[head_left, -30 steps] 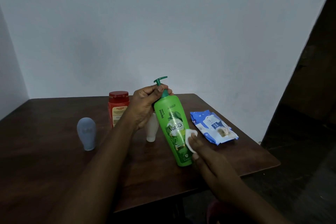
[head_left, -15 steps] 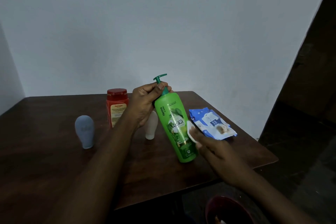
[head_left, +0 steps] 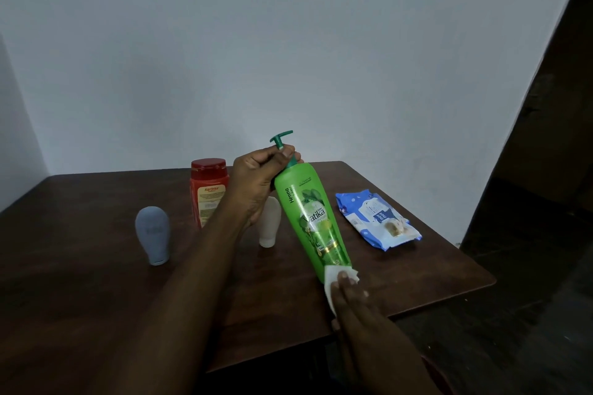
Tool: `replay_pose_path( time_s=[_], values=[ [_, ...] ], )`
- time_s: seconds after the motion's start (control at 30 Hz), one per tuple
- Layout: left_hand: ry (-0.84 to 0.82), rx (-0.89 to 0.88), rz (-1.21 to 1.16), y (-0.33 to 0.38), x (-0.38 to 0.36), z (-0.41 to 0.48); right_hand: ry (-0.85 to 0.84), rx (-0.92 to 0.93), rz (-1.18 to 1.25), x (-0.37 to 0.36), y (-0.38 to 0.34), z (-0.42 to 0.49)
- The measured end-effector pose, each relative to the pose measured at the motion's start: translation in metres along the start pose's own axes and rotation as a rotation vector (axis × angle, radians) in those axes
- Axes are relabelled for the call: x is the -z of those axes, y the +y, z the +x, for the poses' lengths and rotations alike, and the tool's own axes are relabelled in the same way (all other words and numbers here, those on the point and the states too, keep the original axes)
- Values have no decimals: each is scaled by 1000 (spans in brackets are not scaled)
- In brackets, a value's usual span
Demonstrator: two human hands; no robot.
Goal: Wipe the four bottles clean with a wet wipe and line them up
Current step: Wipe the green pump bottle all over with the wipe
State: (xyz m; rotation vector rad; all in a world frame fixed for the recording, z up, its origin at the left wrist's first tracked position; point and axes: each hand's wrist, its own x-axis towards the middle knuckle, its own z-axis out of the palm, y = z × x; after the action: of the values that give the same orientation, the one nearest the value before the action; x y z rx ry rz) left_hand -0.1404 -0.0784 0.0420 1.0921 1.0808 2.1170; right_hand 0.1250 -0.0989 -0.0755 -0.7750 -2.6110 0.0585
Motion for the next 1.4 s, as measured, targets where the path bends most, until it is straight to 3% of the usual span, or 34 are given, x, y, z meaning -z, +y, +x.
replay_pose_path(
  time_s=[0.1,0.2,0.43,0.6,0.73,0.83,0.97,1.1,1.27,1.4],
  values=[
    [16,-5,18,0,0,1,33,66,-98,-10,-3,0],
    [14,-7,24,-4,0,0,69,20,-149,-4,8,11],
    [29,-10,29,-6,0,-1,162,-175,182,5,27,35],
    [39,-12,8,-5,-5,-3,143,152,6,-5,6,41],
    [33,-19,19,-3,-9,-7,339,108,196,13,7,88],
    [13,-24,-13,-2,-11,-10,393,78,320,32,-6,115],
    [-21,-44,-8,0,-12,-11,369,358,42,35,-12,130],
    [-93,-16,-64,1,-9,-9,451,137,343,47,-1,138],
    [-209,-28,-79,4,-5,-8,404,325,136,51,-2,126],
    [-215,-82,-8,3,-8,-8,415,142,379,68,7,133]
  ],
)
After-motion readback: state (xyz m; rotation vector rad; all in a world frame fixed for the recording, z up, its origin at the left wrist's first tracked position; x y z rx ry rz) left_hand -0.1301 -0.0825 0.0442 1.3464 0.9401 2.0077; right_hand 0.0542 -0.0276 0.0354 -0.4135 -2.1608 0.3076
